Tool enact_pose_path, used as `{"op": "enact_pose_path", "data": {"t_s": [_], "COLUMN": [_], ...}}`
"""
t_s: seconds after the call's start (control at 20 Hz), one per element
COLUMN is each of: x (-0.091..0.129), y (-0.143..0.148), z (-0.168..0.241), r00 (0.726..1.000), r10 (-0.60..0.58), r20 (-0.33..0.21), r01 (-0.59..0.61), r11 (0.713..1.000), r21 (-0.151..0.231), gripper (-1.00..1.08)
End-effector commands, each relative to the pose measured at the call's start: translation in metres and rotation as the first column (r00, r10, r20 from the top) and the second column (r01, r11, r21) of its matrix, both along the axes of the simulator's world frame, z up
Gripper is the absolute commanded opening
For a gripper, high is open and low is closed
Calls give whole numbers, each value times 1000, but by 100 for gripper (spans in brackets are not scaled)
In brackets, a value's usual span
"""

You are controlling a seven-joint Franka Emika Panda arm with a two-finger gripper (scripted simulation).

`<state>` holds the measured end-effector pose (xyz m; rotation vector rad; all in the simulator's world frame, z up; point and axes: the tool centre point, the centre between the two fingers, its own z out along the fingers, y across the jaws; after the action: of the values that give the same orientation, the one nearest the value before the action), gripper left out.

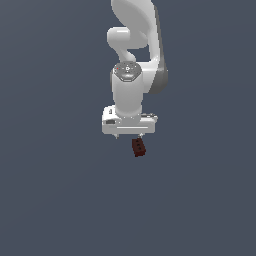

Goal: Pick up the object and move it to a goal position.

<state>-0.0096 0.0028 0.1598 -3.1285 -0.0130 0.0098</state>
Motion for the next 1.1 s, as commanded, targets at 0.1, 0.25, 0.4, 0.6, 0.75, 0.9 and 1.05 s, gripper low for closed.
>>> {"op": "enact_pose_path", "data": {"t_s": [0.1, 0.25, 0.4, 0.6, 0.75, 0.9, 1.05], "x": [-1, -4, -8, -8, -8, -9, -11], "y": [0, 2, 3, 3, 5, 10, 17], "z": [-1, -4, -8, -8, -11, -19, -30], "r00": [1000, 999, 998, 998, 998, 996, 994], "r10": [5, 28, 53, 55, 61, 79, 105], "r20": [-2, -16, -31, -34, -31, -28, -22], "r01": [-5, -28, -53, -56, -61, -79, -105], "r11": [1000, 1000, 999, 998, 998, 997, 994], "r21": [-1, -4, -7, -7, -7, -8, -10], "gripper": [100, 100, 100, 100, 100, 100, 100]}}
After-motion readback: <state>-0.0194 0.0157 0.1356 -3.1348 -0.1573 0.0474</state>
